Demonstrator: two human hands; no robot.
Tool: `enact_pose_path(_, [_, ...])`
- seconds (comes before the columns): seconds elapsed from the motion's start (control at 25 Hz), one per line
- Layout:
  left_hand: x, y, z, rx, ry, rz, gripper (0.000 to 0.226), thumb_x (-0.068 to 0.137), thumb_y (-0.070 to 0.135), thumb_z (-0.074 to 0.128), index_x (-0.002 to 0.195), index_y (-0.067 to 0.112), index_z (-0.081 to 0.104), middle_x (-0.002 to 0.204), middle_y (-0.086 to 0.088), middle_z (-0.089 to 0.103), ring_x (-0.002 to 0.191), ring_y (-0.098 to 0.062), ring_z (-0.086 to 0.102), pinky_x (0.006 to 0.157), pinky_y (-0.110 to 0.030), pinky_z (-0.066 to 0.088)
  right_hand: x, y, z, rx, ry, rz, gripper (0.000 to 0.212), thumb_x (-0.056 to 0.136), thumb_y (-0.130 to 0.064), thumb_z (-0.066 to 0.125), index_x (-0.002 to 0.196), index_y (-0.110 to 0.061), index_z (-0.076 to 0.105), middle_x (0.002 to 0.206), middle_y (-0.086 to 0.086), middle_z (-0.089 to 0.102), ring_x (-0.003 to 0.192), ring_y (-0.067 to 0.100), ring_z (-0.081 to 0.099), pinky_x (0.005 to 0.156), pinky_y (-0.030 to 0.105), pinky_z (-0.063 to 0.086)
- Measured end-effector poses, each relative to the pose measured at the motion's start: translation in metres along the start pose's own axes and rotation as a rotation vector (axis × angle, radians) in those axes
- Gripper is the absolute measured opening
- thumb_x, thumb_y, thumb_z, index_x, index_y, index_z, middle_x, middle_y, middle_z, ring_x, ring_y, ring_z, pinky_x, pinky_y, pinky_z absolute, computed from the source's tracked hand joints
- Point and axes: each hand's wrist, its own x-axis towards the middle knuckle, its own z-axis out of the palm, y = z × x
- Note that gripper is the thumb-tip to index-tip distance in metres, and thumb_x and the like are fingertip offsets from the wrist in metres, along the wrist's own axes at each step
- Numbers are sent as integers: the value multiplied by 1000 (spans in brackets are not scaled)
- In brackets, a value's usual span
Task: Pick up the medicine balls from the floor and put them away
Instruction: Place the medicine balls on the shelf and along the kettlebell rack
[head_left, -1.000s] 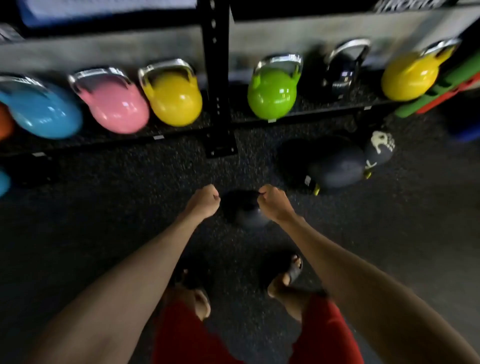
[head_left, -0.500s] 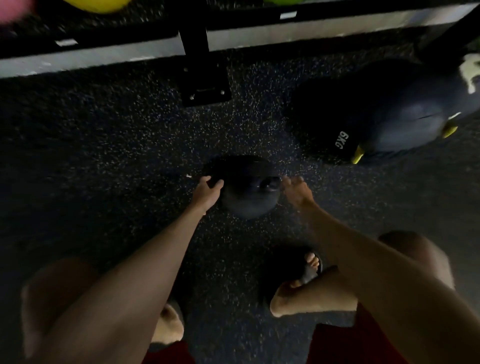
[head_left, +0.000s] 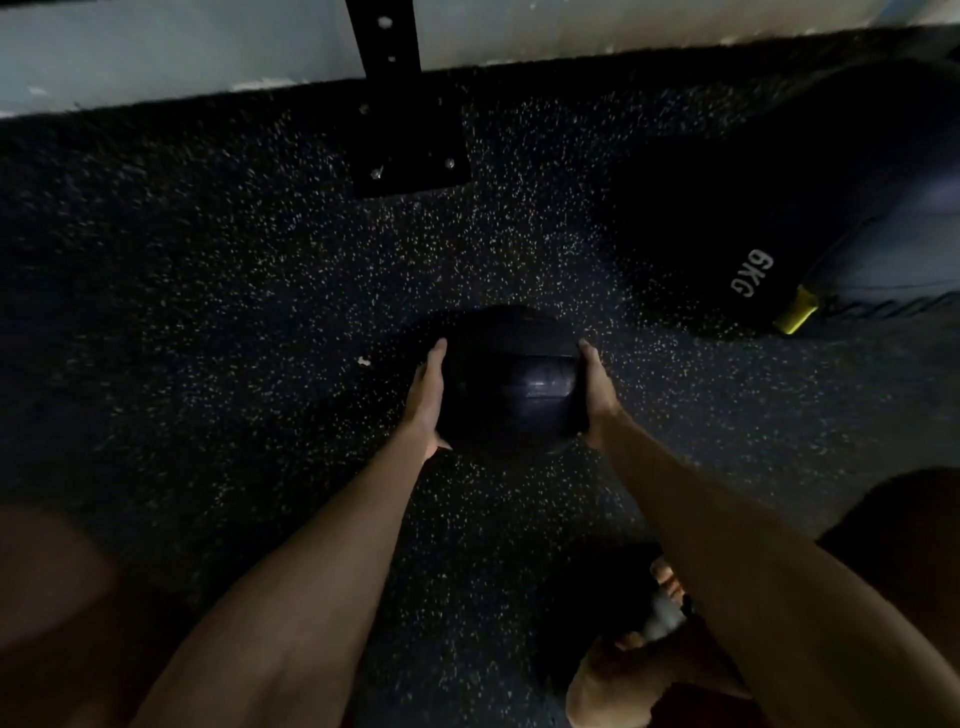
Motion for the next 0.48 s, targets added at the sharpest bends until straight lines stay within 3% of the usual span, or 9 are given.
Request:
enact_pose_path(0.28, [-161,55,-29,-11,19,65,105,48,98,53,137,41,56,138,-5,58,123,-36,53,93,-63,47,-119,-60,39,-59,-26,-107,84,74,-82,53,134,-25,63,130,3,66,118,24,62,109,46,46])
enact_pose_path(0.48, [-337,131,-58,-50,24,196,102,43,97,62,130,44,62,134,-3,64,119,-31,61,100,-57,48,-293,-159,75,-60,-114,-203,93,67,-91,53,138,-31,58,133,-1,65,121,21,62,110,46,45])
